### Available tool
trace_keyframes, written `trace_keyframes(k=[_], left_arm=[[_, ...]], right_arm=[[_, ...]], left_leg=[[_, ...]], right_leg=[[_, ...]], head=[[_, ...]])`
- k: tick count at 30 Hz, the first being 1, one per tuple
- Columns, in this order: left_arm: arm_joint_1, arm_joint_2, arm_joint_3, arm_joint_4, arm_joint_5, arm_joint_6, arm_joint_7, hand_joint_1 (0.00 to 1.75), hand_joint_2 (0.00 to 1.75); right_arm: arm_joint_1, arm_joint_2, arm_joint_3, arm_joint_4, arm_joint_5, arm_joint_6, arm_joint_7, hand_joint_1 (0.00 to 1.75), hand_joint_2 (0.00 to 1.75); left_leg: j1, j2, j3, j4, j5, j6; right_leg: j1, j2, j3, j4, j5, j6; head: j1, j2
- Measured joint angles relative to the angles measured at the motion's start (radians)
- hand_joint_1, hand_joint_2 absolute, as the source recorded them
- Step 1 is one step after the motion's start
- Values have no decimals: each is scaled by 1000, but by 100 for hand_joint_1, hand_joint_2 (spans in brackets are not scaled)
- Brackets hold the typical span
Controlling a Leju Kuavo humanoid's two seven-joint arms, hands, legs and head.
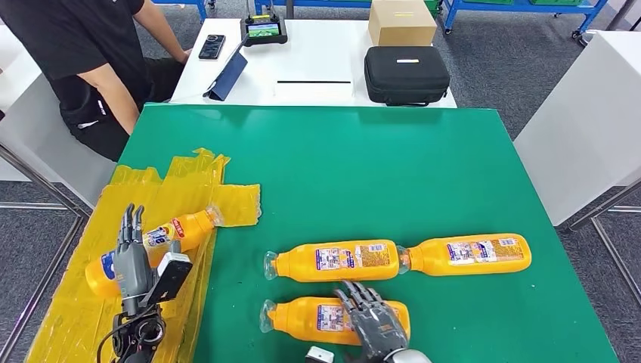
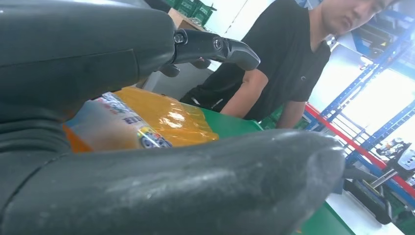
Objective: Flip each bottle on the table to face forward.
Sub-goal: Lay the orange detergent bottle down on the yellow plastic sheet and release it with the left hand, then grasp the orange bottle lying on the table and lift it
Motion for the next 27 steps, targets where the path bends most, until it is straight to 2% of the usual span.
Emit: trace_keyframes(k=[3, 12, 16, 22, 27], left_arm=[[1, 6, 0, 0, 10, 0, 0, 0, 0], [3, 16, -7, 0, 51, -1, 0, 0, 0], [3, 19, -18, 0, 59, -1, 0, 0, 0], [3, 26, -33, 0, 99, 3, 0, 0, 0], [4, 35, -46, 0, 119, 4, 0, 0, 0]], right_arm=[[2, -41, 21, -28, -17, 12, 16, 0, 175], [-4, -120, 80, -82, -60, 46, 42, 0, 175], [-8, -146, 95, -94, -74, 51, 41, 171, 175], [-31, -178, 118, -97, -109, 53, 15, 175, 175], [-56, -184, 136, -89, -118, 53, 6, 175, 175]], left_leg=[[0, 0, 0, 0, 0, 0], [0, 0, 1, 0, 0, 0], [0, 0, 1, 0, 0, 0], [0, 0, 1, 0, 0, 0], [0, 1, 1, 0, 0, 0]], right_leg=[[0, 0, 0, 0, 0, 0], [0, 0, 0, 0, 0, 0], [0, 0, 0, 0, 0, 0], [0, 0, 0, 0, 0, 0], [0, 0, 1, 0, 0, 0]], head=[[0, 0], [0, 0], [0, 0], [0, 0], [0, 0]])
